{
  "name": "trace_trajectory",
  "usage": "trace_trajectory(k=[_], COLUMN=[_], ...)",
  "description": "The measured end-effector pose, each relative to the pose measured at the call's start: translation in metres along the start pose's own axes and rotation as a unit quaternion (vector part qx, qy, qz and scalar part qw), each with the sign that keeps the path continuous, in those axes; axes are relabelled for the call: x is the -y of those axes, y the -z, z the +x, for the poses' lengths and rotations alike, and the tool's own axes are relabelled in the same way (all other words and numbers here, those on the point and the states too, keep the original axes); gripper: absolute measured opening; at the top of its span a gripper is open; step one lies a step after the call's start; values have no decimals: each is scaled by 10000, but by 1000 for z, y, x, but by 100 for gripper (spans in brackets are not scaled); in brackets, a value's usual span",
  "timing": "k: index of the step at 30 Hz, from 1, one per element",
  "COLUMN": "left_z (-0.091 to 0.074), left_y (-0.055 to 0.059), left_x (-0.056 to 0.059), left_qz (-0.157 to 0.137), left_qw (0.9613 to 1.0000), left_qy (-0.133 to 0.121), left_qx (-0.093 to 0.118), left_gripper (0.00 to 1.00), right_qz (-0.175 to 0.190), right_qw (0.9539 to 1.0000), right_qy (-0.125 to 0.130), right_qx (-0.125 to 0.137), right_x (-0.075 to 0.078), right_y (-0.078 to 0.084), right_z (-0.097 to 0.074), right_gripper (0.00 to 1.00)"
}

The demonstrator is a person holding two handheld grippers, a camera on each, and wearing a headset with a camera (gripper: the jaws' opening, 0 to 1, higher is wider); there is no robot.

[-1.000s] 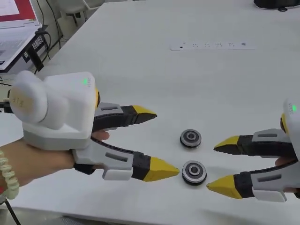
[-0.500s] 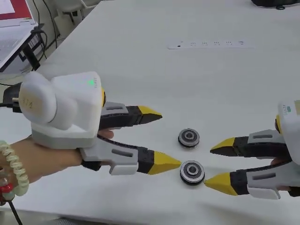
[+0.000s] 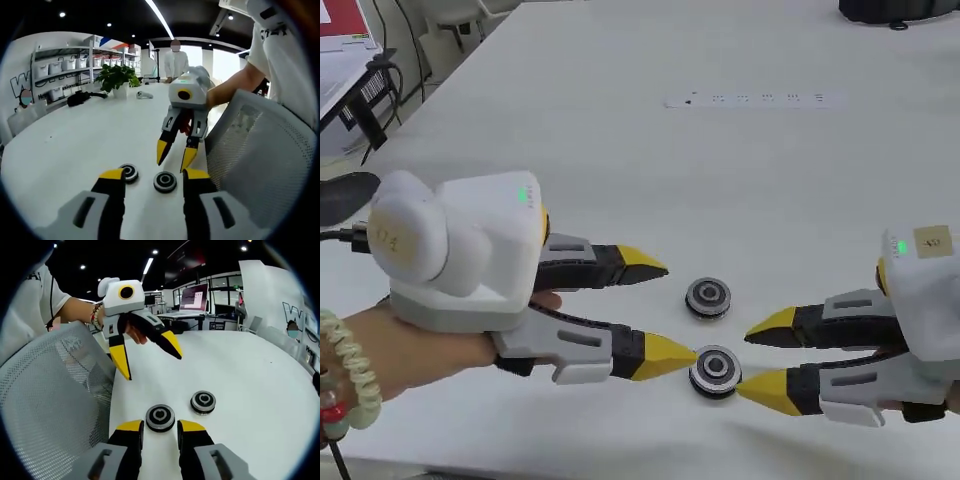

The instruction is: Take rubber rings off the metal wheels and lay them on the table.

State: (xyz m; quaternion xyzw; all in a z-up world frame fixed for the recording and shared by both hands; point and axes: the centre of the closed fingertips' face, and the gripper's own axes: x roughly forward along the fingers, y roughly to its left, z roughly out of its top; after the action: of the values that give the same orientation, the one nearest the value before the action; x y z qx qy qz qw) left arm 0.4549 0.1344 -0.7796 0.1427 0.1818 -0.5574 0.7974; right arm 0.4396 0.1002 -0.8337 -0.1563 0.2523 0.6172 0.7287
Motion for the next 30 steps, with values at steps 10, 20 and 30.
trace_trajectory(k=[10, 20, 30], left_z=[25, 44, 45], left_y=[11, 28, 37], left_x=[4, 14, 18], left_qz=[80, 339, 459], left_qw=[9995, 9977, 9967], left_qy=[260, 437, 457], left_qx=[-147, -379, -497], left_gripper=[33, 23, 11], right_qz=[79, 272, 230], right_qw=[9999, 9995, 9996], right_qy=[-1, -42, -55], right_qx=[-114, -153, -163], right_x=[3, 3, 3], right_y=[9, 16, 15], right_z=[7, 9, 11], right_gripper=[21, 19, 18])
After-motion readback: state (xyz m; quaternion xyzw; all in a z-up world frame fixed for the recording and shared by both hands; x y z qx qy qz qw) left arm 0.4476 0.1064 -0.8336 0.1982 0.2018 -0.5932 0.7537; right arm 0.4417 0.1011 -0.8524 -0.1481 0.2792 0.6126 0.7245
